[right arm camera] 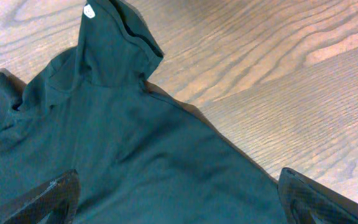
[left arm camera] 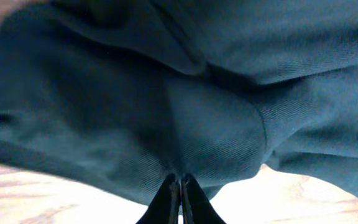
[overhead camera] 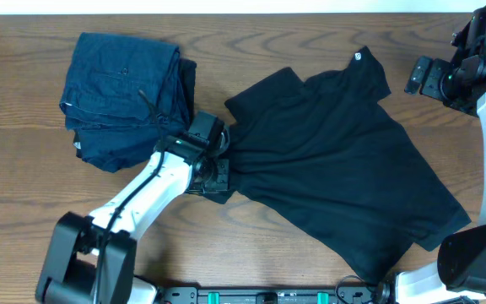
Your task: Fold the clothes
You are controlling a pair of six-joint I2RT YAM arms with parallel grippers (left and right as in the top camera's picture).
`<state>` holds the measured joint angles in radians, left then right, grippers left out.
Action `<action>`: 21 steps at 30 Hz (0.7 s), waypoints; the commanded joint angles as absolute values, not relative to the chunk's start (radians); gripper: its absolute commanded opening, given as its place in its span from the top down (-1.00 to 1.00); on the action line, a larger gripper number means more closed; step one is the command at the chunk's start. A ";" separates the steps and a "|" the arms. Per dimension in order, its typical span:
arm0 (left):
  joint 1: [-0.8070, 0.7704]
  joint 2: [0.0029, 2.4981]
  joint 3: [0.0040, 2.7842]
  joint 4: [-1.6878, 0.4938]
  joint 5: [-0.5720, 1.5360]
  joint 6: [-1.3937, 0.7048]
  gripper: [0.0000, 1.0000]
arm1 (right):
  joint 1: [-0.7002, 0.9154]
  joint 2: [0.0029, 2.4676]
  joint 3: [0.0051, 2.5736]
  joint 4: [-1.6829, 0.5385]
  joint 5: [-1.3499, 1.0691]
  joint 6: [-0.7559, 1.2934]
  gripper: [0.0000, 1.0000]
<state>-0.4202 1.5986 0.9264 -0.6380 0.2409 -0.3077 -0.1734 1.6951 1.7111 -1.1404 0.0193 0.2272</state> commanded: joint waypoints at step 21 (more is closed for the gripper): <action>-0.422 1.782 0.920 -0.670 0.302 -0.327 0.88 | -0.171 1.695 1.712 -1.142 0.026 0.231 -0.99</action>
<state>-0.4206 1.7412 0.9325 -0.6247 0.3065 -0.3180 -0.1734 1.6951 1.7111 -1.1408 0.0193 0.2272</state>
